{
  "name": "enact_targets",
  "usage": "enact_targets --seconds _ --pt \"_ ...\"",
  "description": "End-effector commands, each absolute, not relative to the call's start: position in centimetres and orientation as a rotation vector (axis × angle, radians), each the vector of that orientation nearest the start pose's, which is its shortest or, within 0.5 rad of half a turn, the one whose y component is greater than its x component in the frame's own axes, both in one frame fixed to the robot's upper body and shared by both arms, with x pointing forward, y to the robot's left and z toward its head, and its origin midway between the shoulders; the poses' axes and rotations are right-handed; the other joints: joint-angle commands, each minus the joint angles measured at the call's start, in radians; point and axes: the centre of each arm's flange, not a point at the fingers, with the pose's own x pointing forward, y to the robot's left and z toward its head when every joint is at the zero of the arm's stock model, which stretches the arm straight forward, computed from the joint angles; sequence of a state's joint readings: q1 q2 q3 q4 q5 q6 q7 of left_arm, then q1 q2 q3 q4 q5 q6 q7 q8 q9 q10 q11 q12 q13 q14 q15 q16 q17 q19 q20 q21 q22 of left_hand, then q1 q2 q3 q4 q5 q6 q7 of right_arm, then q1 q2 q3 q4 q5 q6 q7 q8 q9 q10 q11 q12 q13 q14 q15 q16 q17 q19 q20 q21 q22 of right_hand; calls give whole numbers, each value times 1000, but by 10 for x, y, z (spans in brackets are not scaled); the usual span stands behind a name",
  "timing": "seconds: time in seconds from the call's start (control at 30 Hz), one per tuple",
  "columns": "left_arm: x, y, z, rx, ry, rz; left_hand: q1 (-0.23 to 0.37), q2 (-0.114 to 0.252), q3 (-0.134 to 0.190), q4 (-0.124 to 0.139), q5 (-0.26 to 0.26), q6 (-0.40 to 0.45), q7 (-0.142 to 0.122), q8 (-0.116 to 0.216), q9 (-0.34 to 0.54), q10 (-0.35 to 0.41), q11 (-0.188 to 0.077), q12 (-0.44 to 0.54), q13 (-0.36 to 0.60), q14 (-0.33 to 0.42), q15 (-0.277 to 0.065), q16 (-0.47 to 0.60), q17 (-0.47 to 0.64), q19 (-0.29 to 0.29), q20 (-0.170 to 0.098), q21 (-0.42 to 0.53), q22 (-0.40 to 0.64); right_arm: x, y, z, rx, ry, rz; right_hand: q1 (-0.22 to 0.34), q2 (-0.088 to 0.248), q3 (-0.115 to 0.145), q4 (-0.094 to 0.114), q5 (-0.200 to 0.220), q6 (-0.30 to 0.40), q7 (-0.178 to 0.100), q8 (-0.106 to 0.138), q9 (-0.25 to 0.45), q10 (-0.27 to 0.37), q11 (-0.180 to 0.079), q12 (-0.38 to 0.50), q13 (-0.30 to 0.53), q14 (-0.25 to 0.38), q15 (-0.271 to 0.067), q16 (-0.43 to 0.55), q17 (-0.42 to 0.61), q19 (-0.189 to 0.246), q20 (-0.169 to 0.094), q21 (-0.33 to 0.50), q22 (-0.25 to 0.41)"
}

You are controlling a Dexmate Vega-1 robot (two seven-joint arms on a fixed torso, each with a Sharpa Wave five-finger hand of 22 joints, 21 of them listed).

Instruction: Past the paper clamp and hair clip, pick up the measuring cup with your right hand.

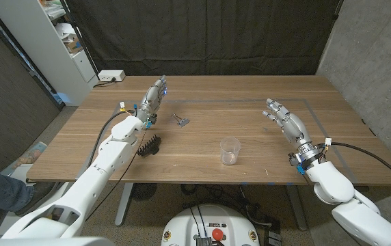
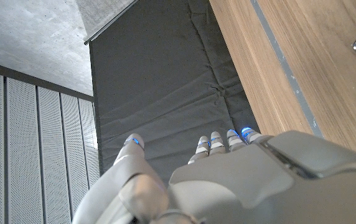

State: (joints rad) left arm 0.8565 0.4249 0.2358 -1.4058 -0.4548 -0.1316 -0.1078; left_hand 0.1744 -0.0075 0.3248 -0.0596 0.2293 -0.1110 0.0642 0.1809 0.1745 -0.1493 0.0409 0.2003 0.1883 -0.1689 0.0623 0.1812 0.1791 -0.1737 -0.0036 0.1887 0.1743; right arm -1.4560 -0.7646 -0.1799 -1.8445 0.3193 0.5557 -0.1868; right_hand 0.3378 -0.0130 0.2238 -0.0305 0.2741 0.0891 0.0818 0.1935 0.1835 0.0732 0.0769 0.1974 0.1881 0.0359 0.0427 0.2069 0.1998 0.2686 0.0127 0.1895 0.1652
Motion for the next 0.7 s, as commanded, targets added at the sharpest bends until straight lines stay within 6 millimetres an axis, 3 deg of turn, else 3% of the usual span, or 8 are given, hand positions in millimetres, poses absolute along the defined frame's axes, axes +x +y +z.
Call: enact_targets --seconds 0.03,0.7 --pt "645 271 3 64 -595 -250 7 6 -1 -3 -2 -4 1 4 2 -8 -3 3 2 -51 3 4 2 -93 8 5 6 464 -286 -101 -295 -828 224 14 -1 1 -10 10 5 -7 3 5 6 -2 0 3 2 6 0 3 5 2 -1 5" --pt "640 266 5 73 -599 -257 8 7 -3 -5 -2 -5 0 5 3 -12 -4 3 3 -53 4 4 2 -96 11 5 6 447 -278 -111 -336 -835 254 34 -10 1 -26 13 3 -12 2 5 3 -5 -2 3 1 5 -2 2 1 3 -1 5"
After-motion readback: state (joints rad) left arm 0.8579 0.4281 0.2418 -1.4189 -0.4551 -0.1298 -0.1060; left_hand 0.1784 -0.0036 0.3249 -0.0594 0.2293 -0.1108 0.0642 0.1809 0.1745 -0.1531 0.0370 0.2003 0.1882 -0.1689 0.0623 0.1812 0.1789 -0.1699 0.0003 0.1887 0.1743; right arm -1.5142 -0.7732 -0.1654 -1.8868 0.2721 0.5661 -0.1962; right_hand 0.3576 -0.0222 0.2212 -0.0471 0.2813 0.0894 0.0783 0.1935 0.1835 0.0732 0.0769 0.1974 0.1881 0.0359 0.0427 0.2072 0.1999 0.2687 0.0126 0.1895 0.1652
